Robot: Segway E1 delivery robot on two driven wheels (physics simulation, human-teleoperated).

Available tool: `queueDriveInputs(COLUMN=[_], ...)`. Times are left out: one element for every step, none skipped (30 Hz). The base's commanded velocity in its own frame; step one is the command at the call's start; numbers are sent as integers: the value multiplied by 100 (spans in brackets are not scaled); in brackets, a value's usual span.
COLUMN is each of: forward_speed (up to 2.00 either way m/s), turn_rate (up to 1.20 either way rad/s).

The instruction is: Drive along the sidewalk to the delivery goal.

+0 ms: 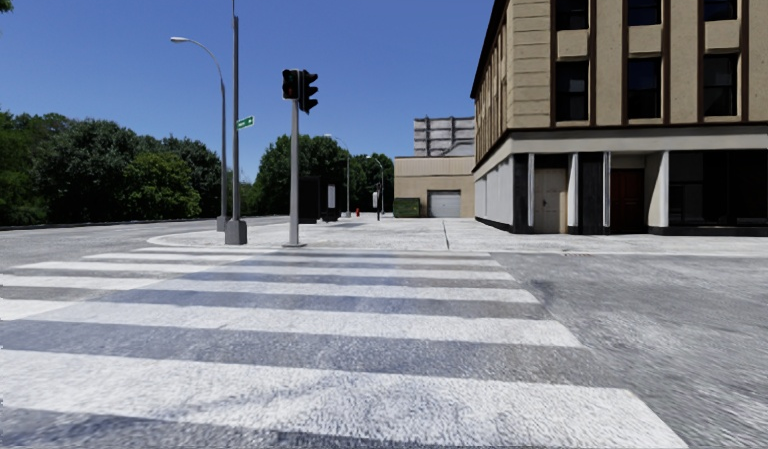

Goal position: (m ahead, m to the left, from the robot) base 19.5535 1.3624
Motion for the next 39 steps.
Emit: queueDriveInputs(forward_speed=[137,137,137,137,137,137,137,137,137,137,137,138,138,139,140,140,140,140,140,140,140,140,140,140,143,152,152,200,200,200,200,200,200,200,200,200,200,200,200], turn_rate=[0,0,0,0,0,0,0,0,0,0,0,0,0,0,0,0,0,0,0,0,0,0,0,0,0,0,0,0,0,0,0,0,0,0,0,0,0,0,0])
